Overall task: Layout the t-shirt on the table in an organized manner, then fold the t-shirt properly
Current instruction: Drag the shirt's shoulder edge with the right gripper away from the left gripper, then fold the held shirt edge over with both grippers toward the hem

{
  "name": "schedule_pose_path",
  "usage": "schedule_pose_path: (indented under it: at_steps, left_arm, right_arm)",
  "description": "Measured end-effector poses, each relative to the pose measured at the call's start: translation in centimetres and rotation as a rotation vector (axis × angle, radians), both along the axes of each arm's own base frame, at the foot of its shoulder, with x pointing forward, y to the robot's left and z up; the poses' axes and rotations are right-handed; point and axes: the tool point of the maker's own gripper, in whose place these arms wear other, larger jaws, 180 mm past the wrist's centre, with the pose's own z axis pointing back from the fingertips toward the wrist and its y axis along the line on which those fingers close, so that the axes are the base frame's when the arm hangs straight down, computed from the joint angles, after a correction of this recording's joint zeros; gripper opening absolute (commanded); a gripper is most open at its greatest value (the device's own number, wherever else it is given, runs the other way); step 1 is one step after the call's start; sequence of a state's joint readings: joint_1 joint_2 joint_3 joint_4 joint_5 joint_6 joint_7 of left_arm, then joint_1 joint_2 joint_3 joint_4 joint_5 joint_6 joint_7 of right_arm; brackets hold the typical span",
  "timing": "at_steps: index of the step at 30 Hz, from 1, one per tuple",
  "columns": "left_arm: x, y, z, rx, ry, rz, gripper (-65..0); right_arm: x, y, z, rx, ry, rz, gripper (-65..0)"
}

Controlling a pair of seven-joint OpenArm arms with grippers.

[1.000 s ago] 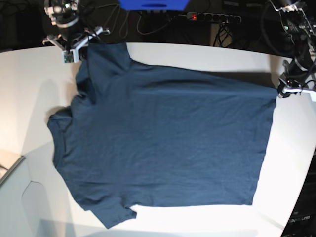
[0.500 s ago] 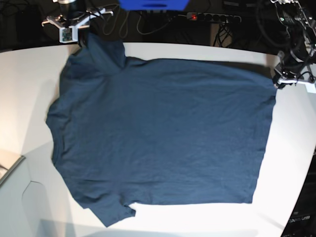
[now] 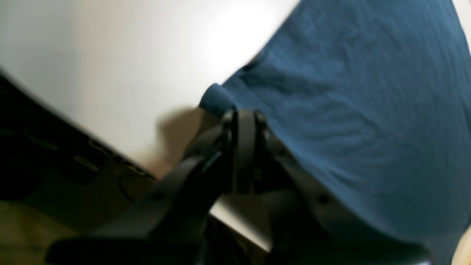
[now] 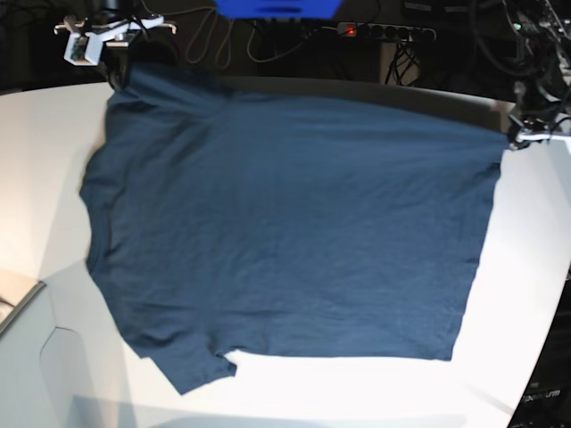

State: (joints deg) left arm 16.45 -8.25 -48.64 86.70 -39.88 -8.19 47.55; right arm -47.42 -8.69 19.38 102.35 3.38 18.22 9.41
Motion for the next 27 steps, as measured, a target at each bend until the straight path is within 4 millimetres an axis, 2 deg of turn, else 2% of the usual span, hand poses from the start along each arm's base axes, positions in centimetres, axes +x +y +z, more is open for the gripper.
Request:
schedule_pose_path:
  at_steps: [7, 13, 19, 22, 27]
  left_arm:
    - [1.6, -0.2, 2.3, 0.039, -0.060, -0.027, -65.0]
    - [2.4, -1.0, 2.2, 0.016, -0.075, -0.021, -65.0]
    - [5.8, -3.2, 3.1, 0.007, -0.126, -0.102, -65.0]
    - [7.5, -3.2, 4.3, 0.017, -0.166, -0.107, -65.0]
    - [9.8, -2.9, 6.2, 0.027, -0.224, -0.108, -65.0]
  right_arm:
    - [3.4, 0.1, 1.0, 0.001, -0.083, 0.002, -65.0]
    - [7.4, -0.2, 2.8, -0.011, -0.189, 0.013, -65.0]
    - [11.0, -0.7, 4.8, -0.028, -0.288, 0.026, -65.0]
    - [12.8, -1.0, 5.0, -0.034, -0.317, 0.041, -65.0]
    - [15.3, -1.5, 4.3, -0.026, -0.327, 0.043, -65.0]
